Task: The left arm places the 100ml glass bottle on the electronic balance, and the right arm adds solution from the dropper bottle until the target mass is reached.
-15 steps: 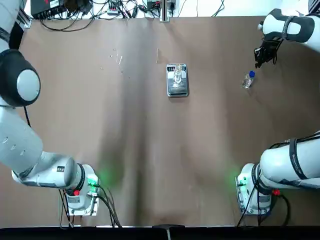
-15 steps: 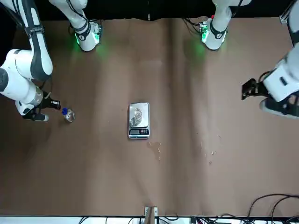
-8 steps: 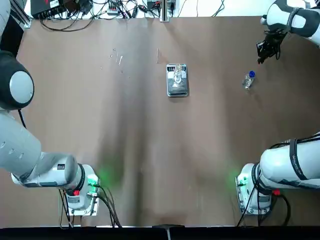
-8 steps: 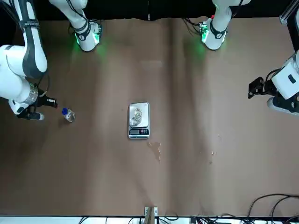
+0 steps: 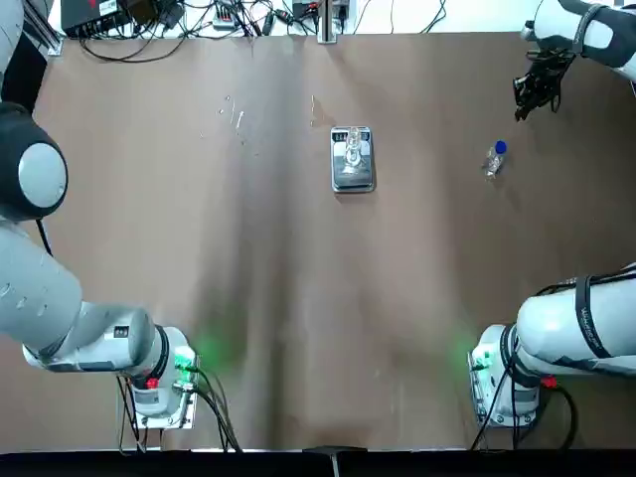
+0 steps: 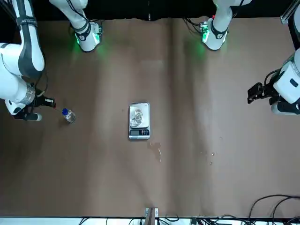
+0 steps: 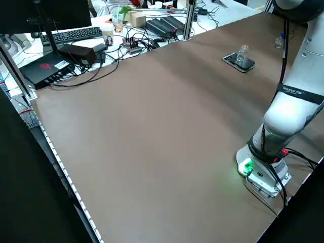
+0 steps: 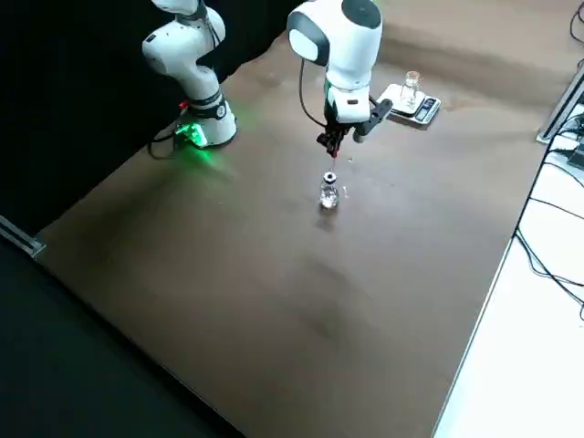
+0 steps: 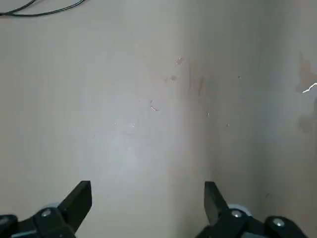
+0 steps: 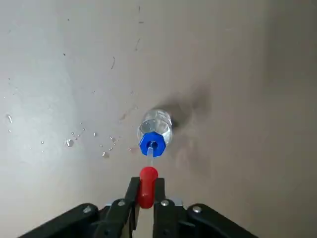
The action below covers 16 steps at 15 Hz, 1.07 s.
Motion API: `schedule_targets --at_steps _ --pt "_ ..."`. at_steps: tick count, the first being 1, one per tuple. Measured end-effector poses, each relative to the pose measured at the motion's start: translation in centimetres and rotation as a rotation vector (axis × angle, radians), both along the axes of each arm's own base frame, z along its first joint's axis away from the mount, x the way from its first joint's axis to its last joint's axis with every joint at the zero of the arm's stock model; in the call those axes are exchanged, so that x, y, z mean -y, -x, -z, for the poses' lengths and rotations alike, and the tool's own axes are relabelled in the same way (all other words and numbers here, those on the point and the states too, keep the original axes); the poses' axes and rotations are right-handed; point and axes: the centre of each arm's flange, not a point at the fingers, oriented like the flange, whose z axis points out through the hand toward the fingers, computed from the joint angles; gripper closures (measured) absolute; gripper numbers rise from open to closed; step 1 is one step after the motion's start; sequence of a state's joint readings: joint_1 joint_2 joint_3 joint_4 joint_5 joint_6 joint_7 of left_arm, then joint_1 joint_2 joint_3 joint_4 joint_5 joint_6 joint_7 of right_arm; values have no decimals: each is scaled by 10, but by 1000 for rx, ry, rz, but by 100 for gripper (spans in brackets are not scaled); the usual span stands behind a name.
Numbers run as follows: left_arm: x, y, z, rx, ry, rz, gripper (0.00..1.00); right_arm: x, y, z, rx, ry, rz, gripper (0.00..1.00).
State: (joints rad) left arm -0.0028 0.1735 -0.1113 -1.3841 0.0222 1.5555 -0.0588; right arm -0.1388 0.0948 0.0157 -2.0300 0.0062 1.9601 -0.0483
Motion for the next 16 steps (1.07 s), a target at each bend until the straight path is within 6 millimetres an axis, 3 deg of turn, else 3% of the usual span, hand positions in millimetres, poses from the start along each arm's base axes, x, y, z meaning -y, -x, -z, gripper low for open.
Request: schedule_targets --at_steps 8,16 --pt "8 28 8 58 9 -28 0 -2 -4 -20 -19 -3 -6 84" --pt "7 35 6 30 3 -12 0 -15 -10 -46 -26 -11 -24 84"
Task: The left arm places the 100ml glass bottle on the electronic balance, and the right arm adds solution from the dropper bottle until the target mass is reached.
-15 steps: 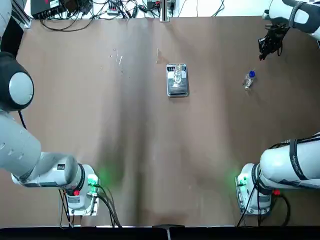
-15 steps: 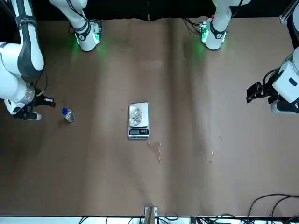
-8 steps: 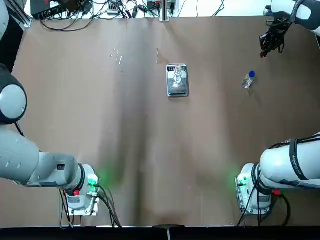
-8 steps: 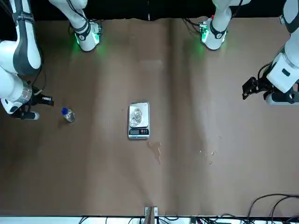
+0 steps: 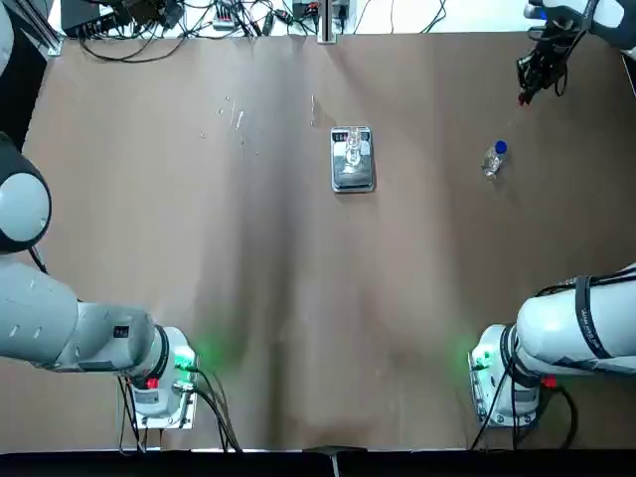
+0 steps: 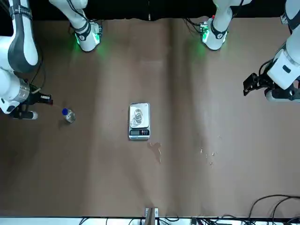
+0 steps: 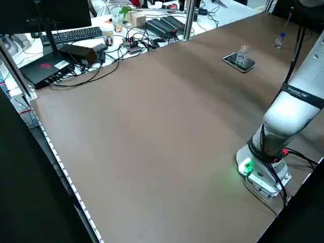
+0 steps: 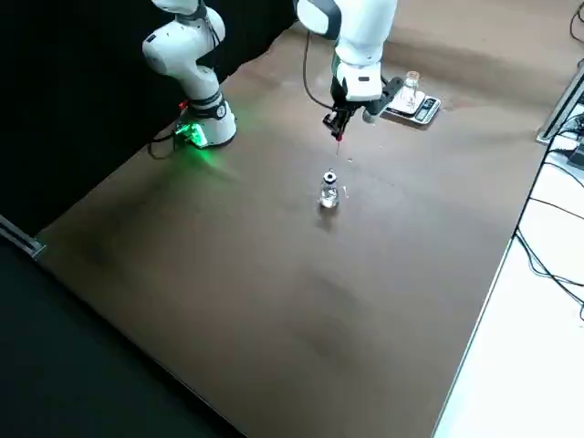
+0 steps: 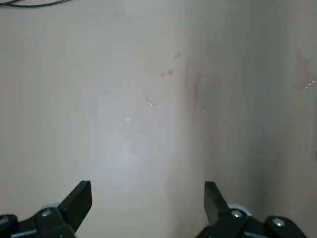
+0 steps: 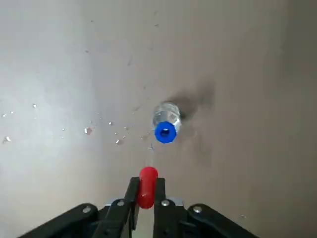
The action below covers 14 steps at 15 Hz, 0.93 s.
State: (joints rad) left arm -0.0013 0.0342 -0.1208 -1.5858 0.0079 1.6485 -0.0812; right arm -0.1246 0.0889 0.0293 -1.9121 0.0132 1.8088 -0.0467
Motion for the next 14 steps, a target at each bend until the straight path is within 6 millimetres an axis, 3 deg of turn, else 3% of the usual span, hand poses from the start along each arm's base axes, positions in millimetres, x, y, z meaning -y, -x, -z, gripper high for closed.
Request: schedule_targets --at_steps 7,10,14 --pt "0 1 4 -14 -2 1 0 -57 -11 -31 29 -81 12 82" --pt "-1 1 4 -16 -1 -1 0 -88 -12 -35 32 -113 21 82" --pt "0 1 4 -16 -1 -1 0 -108 -12 -39 35 -158 28 82"
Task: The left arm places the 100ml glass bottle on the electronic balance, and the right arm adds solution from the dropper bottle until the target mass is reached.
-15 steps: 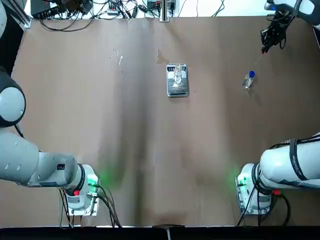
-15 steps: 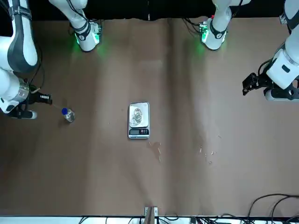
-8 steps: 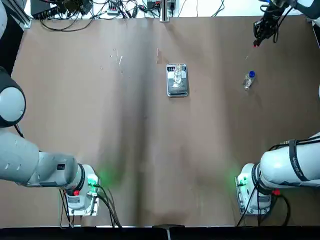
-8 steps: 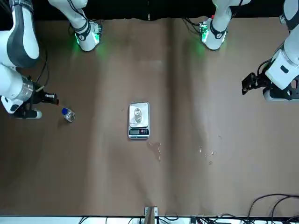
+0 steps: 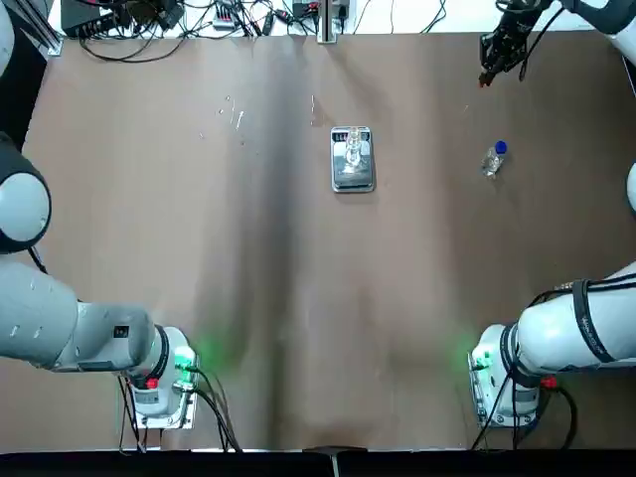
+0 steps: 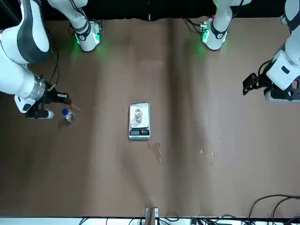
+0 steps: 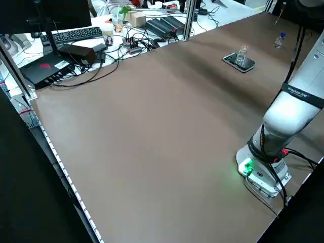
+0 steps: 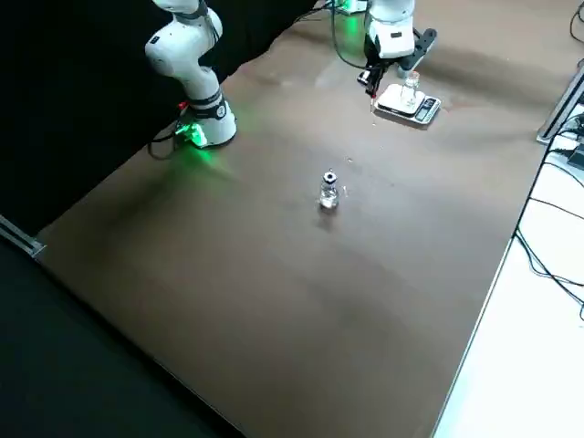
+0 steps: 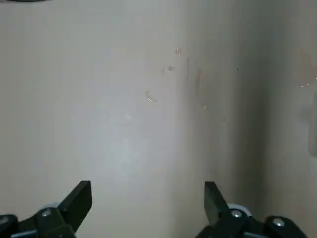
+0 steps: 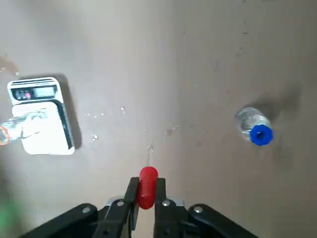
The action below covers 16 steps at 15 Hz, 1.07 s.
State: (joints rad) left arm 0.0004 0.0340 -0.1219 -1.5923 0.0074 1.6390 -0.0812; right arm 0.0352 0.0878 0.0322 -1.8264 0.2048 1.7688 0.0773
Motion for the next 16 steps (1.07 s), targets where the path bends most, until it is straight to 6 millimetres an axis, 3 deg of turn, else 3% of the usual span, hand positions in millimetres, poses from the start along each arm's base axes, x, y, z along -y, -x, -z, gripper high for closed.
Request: schedule_targets --at_steps 4,10,16 --pt "0 0 0 0 0 1 0 -18 -1 -8 7 -31 19 82" --pt "-1 0 0 0 0 -1 0 -61 -1 -25 25 -79 41 83" --pt "-2 0 0 0 0 -4 0 -137 6 -40 95 -87 101 83"
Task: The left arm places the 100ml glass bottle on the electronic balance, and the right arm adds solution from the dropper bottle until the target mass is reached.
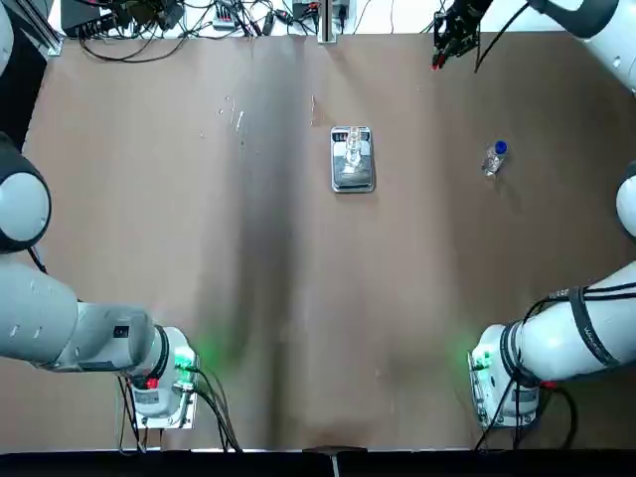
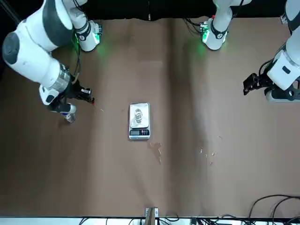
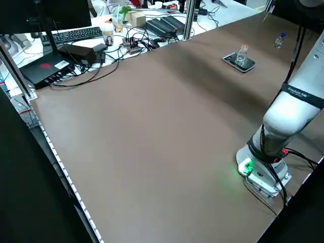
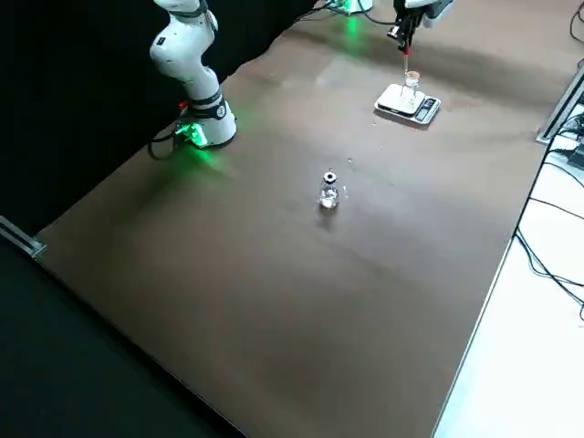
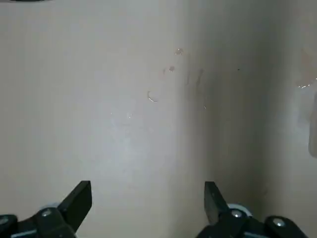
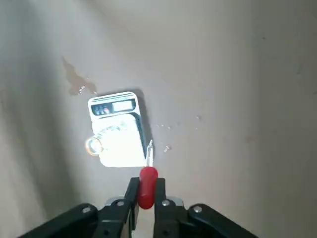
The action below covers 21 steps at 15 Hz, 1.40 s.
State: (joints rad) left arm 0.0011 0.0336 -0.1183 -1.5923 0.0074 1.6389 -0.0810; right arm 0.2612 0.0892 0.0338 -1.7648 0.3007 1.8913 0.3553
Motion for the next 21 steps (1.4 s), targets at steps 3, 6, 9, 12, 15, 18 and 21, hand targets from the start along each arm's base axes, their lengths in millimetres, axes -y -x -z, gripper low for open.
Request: schedule_targets --at_steps 3,6,9,12,15,18,21 --pt "-2 0 0 0 0 -3 0 -28 4 -3 19 -35 19 83" --pt "-5 0 0 -2 0 -10 0 -52 9 -1 34 -46 23 83" --pt "-6 0 1 -3 0 -11 0 -80 12 10 39 -50 29 83" --pt "-6 0 1 -3 -1 -11 0 -110 19 28 26 -45 2 83" --pt "-11 -1 1 -3 -1 -20 0 -129 24 44 13 -38 -19 83" --pt "-15 -1 1 -4 -1 -26 0 -141 25 57 13 -35 -24 83" --pt "-15 -1 1 -4 -1 -27 0 -152 26 72 6 -26 -37 83"
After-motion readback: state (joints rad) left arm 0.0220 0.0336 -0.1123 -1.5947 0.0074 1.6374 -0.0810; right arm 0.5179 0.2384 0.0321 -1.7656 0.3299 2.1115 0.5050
